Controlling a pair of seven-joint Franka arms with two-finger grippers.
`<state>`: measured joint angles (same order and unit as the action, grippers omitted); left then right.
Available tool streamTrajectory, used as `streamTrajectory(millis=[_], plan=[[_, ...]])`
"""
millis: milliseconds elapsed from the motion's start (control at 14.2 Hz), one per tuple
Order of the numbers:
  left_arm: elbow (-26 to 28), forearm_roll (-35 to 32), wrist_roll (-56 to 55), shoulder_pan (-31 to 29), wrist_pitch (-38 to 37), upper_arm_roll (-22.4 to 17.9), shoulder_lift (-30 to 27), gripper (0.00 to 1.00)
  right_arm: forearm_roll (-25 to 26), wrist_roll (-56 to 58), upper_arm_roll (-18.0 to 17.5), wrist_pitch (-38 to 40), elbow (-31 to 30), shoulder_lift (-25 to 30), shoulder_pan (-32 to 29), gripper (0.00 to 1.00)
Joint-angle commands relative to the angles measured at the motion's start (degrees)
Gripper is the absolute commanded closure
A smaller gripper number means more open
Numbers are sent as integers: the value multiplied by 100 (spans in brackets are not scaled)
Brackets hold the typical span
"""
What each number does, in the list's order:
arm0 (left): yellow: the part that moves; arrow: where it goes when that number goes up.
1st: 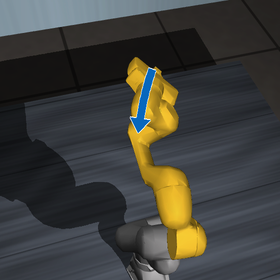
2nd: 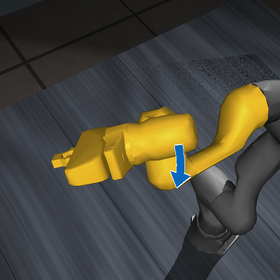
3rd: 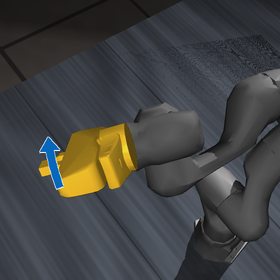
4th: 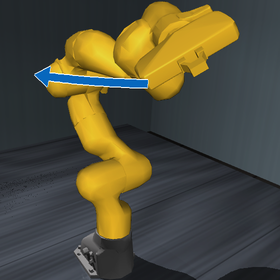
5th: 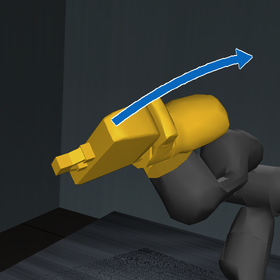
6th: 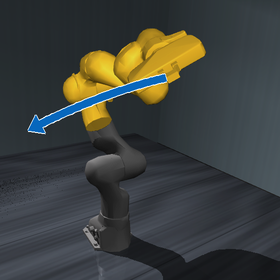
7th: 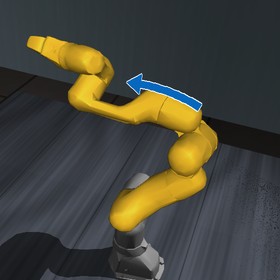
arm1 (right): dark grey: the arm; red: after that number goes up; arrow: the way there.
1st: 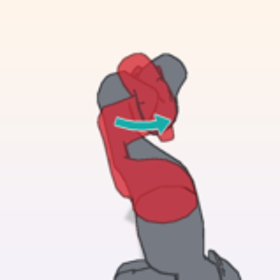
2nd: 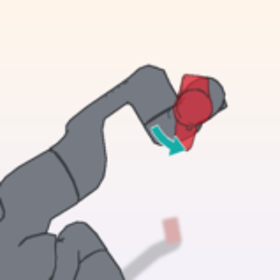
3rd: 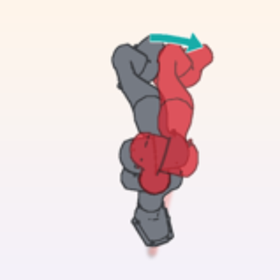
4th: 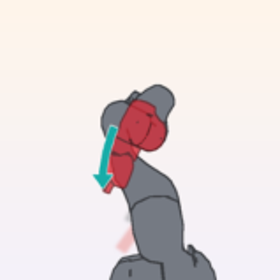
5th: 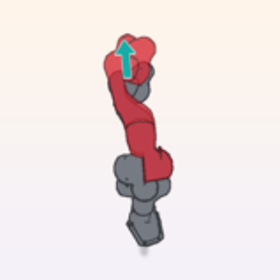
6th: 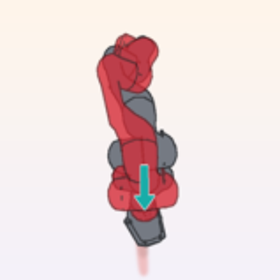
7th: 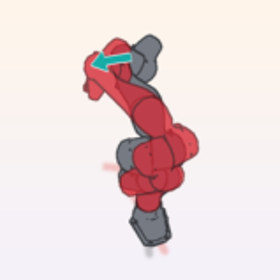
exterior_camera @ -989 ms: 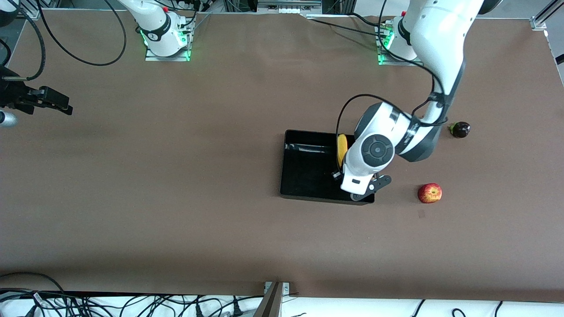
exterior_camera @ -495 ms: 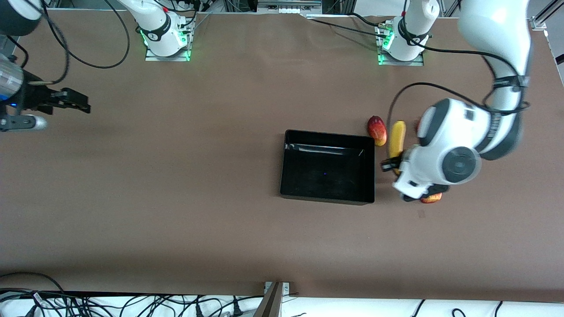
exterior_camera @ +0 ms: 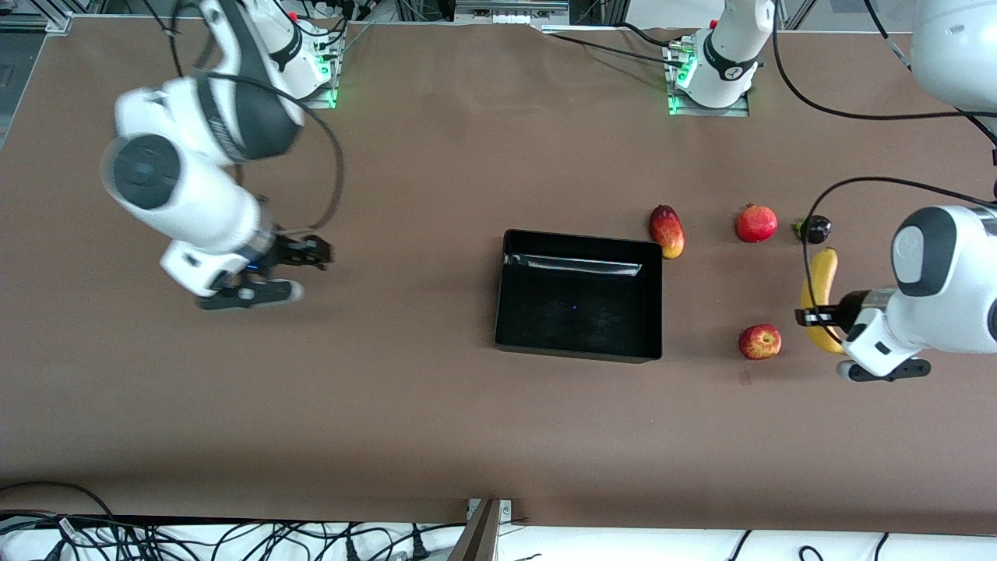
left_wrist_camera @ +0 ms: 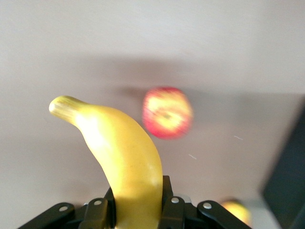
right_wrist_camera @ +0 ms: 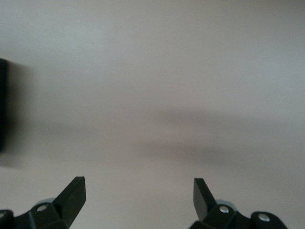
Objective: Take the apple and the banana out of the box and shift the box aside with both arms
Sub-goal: 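Place the banana beside the apple while the right gripper reaches the tray, then grasp the tray rim with the right gripper while the left gripper withdraws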
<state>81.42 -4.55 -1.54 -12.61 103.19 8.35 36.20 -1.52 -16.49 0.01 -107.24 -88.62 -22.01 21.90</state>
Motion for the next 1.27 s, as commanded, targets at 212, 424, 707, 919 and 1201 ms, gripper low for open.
streamTrajectory(millis=[212, 424, 707, 919, 1201], plan=[[504, -697, 128, -198, 1613, 62, 792, 100, -182, -2190, 51, -1535, 319, -953, 1306, 0], [700, -705, 74, -206, 2160, -61, 949, 100, -191, -3156, 34, -2202, 319, -1296, 1738, 0], [691, -960, 66, -206, 2258, -70, 1038, 0, -147, -3554, 42, -3038, 319, -1832, 2160, 1], [639, -960, 118, -206, 1549, -61, 574, 0, -156, -3563, 51, -3549, 319, -2123, 2258, 51], [629, -733, 145, -163, 178, 9, -585, 0, -121, -3520, 51, -3532, 275, -2141, 2266, 100]])
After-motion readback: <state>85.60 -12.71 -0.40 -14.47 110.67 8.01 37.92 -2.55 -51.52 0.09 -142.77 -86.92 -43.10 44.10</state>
